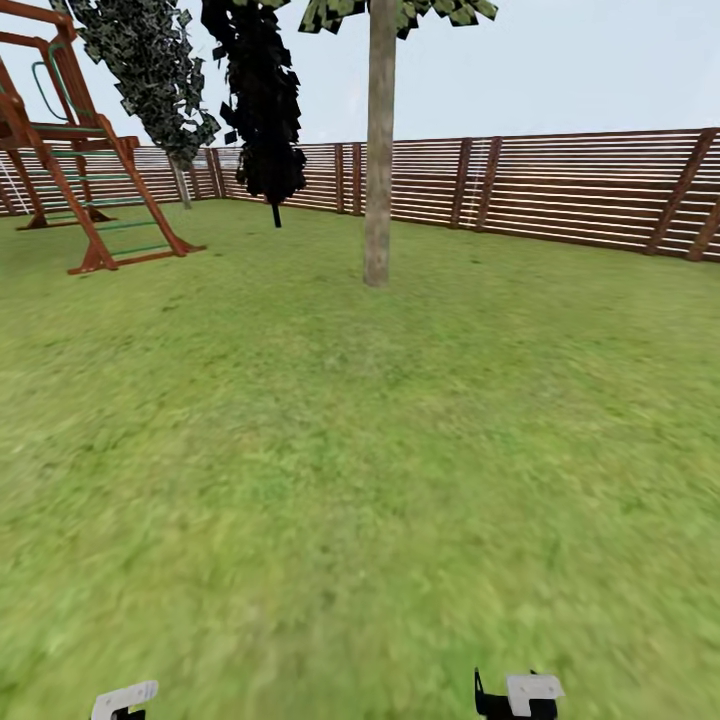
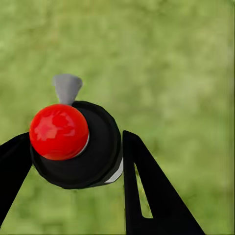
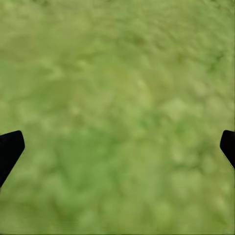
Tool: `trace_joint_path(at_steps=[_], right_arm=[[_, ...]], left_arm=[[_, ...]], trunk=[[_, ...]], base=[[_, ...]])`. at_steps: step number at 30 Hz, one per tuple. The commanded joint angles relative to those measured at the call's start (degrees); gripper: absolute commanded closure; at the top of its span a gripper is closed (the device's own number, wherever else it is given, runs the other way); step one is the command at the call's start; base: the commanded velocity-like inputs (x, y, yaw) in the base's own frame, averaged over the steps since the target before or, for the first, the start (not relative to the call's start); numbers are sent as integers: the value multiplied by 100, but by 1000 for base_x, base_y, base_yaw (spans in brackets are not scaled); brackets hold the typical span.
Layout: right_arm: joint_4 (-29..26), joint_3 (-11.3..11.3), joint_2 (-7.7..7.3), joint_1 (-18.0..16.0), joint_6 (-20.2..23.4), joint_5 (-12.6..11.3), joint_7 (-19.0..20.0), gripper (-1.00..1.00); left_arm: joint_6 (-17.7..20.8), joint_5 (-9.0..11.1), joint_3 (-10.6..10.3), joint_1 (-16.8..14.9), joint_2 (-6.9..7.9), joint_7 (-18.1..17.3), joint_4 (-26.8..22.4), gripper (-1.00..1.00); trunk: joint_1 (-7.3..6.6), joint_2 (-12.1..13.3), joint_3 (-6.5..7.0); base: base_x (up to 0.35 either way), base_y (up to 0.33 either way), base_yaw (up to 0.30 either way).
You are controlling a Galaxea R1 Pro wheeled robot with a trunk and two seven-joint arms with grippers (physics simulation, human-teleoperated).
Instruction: In the garden, pick up the pesticide atomizer on the floor and spray pesticide onto both trees until each tree trunk is fully covered.
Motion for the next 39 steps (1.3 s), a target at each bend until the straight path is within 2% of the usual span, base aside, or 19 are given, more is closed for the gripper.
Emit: trace_joint_path(at_steps=[1, 39], right_arm=[[0, 0, 0, 0, 0, 0, -1, -100], [0, -1, 0, 0, 0, 0, 0, -100]], left_arm=[[-1, 0, 0, 0, -1, 1, 0, 100], [-9, 0, -1, 26, -10, 1, 2, 100]], trunk=[[0, 0, 0], [0, 0, 0]], base=[[339, 0, 0], [339, 0, 0]])
